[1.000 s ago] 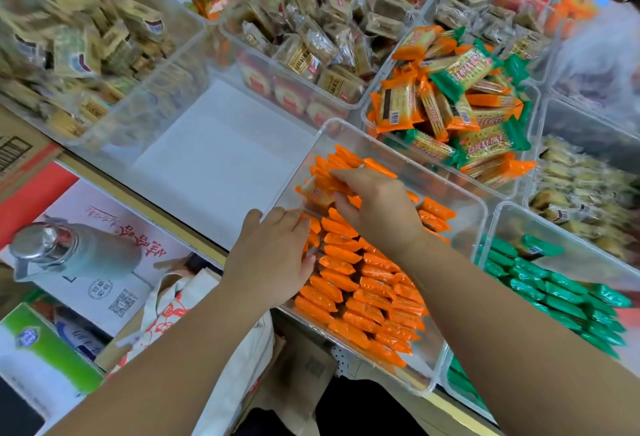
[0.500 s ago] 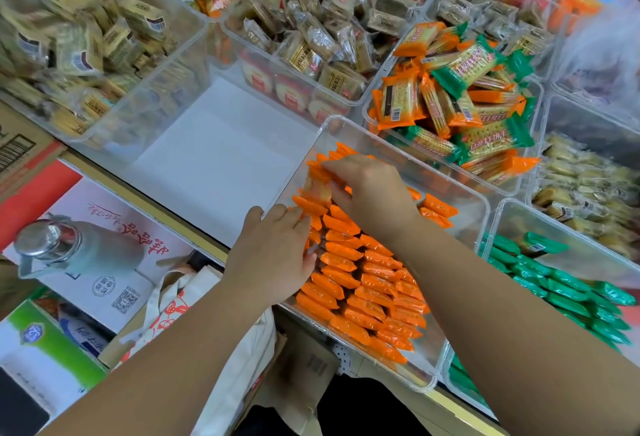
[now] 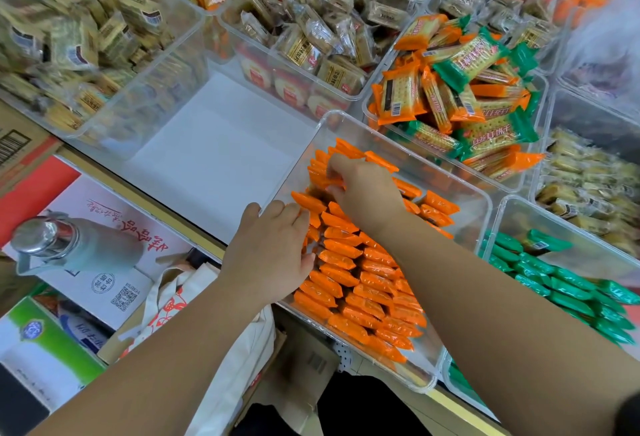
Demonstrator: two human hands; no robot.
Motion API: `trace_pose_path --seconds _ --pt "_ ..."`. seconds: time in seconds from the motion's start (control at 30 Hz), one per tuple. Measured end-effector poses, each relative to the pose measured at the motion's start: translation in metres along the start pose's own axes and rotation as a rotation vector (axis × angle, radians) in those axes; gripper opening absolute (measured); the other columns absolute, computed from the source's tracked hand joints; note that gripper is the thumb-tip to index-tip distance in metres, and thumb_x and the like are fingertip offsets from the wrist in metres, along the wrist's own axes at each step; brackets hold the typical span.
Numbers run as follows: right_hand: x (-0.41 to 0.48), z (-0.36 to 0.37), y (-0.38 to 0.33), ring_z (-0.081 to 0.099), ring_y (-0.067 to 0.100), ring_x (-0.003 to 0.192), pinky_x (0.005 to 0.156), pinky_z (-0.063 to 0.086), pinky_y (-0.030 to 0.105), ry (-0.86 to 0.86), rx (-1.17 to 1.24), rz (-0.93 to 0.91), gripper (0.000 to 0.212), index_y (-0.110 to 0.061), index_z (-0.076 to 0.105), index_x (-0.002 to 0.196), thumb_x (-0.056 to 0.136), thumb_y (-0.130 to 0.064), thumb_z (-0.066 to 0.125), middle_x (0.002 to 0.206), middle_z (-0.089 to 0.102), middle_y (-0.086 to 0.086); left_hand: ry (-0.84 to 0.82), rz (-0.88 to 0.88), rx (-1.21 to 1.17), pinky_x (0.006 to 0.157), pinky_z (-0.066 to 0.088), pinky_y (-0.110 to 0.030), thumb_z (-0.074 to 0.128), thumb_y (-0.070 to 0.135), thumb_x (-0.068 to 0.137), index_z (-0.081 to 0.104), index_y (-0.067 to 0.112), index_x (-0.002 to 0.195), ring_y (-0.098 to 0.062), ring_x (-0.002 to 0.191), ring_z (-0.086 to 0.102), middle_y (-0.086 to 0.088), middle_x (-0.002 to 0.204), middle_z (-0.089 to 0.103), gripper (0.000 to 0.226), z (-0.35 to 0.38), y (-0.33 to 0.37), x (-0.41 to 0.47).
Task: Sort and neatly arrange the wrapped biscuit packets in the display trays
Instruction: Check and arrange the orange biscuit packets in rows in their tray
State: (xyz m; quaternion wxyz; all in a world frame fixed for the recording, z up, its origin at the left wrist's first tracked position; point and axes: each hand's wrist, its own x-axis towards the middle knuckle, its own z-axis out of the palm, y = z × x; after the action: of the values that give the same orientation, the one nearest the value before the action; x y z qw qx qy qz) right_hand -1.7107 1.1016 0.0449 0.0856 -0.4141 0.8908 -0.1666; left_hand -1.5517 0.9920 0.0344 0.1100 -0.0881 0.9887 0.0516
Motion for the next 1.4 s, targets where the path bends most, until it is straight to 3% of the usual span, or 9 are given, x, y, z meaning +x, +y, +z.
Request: trace_pose_path --seconds 0.1,0.33,0.5,0.67,0.87,1.03,1.13,1.23,1.4 --pt "0.005 0.012 0.000 0.062 0.031 0.092 0.068 0.053 0.039 -0.012 -0.026 -0.046 0.014 -0.015 0.077 0.091 0.088 -0.009 0.065 0.103 0.066 0.007 0.011 -0.001 -0.011 0.103 0.037 -0.047 0.038 0.058 0.095 0.044 0.022 0.143 -0.021 0.128 0.048 0.001 0.142 0.052 0.060 0.000 0.000 0.000" --pt "0.004 0.008 -0.010 0.045 0.022 0.118 0.093 0.042 0.038 -0.211 -0.211 -0.035 0.035 -0.034 0.077 0.108 0.088 -0.059 0.063 0.134 0.050 -0.003 0.028 -0.003 -0.043 0.103 0.036 -0.045 0.035 0.058 0.096 0.041 0.024 0.147 -0.019 0.128 0.046 0.004 0.142 0.053 0.062 0.000 -0.001 -0.001" --pt "0.003 0.012 -0.019 0.044 0.026 0.121 0.102 0.037 0.044 -0.165 -0.242 -0.024 0.020 -0.030 0.079 0.099 0.092 -0.044 0.066 0.138 0.049 -0.003 0.044 -0.001 -0.046 0.101 0.036 -0.045 0.036 0.058 0.096 0.048 0.024 0.139 -0.018 0.124 0.047 0.005 0.138 0.055 0.056 0.000 0.000 -0.001" --pt "-0.008 0.007 -0.013 0.064 0.026 0.105 0.086 0.051 0.043 -0.086 -0.057 -0.107 0.019 -0.015 0.080 0.088 0.092 -0.030 0.068 0.123 0.067 0.007 0.059 -0.007 -0.058 0.099 0.037 -0.045 0.038 0.057 0.095 0.053 0.024 0.133 -0.018 0.119 0.050 0.005 0.132 0.059 0.053 0.000 0.000 -0.001" --pt "-0.022 -0.005 -0.012 0.060 0.024 0.085 0.067 0.041 0.033 -0.235 -0.017 -0.131 0.025 -0.011 0.054 0.119 0.105 -0.030 0.047 0.099 0.068 0.008 0.063 0.000 -0.090 0.098 0.038 -0.041 0.040 0.056 0.095 0.056 0.024 0.130 -0.016 0.116 0.052 0.007 0.129 0.061 0.049 -0.004 0.000 -0.004" --pt "-0.024 0.000 -0.015 0.048 0.020 0.066 0.094 0.039 0.042 -0.239 -0.138 -0.217 0.018 -0.012 0.049 0.107 0.107 -0.029 0.042 0.078 0.055 -0.001 0.056 0.003 -0.068 0.094 0.039 -0.040 0.040 0.054 0.096 0.064 0.023 0.119 -0.016 0.110 0.054 0.007 0.119 0.065 0.046 -0.005 0.000 -0.004" --pt "-0.028 0.003 -0.015 0.062 0.023 0.092 0.116 0.025 0.054 -0.276 -0.146 -0.152 0.018 -0.014 0.049 0.109 0.107 -0.029 0.040 0.094 0.063 0.002 0.072 0.007 -0.057 0.092 0.040 -0.041 0.040 0.054 0.095 0.068 0.023 0.110 -0.017 0.106 0.055 0.006 0.113 0.067 0.045 -0.005 0.000 -0.004" --pt "-0.029 0.003 -0.014 0.053 0.023 0.122 0.121 0.012 0.061 -0.311 -0.128 -0.108 0.019 -0.017 0.048 0.116 0.106 -0.031 0.040 0.116 0.061 0.003 0.075 0.004 -0.073 0.092 0.039 -0.040 0.041 0.055 0.095 0.068 0.024 0.105 -0.016 0.104 0.054 0.008 0.109 0.067 0.042 -0.005 0.001 -0.005" --pt "-0.037 -0.014 -0.017 0.056 0.028 0.109 0.103 0.041 0.053 -0.141 0.025 -0.078 0.015 -0.016 0.056 0.109 0.103 -0.027 0.048 0.109 0.065 0.006 0.076 0.008 -0.071 0.097 0.040 -0.042 0.037 0.057 0.091 0.070 0.024 0.115 -0.019 0.116 0.056 0.006 0.132 0.064 0.053 -0.006 0.000 -0.006"
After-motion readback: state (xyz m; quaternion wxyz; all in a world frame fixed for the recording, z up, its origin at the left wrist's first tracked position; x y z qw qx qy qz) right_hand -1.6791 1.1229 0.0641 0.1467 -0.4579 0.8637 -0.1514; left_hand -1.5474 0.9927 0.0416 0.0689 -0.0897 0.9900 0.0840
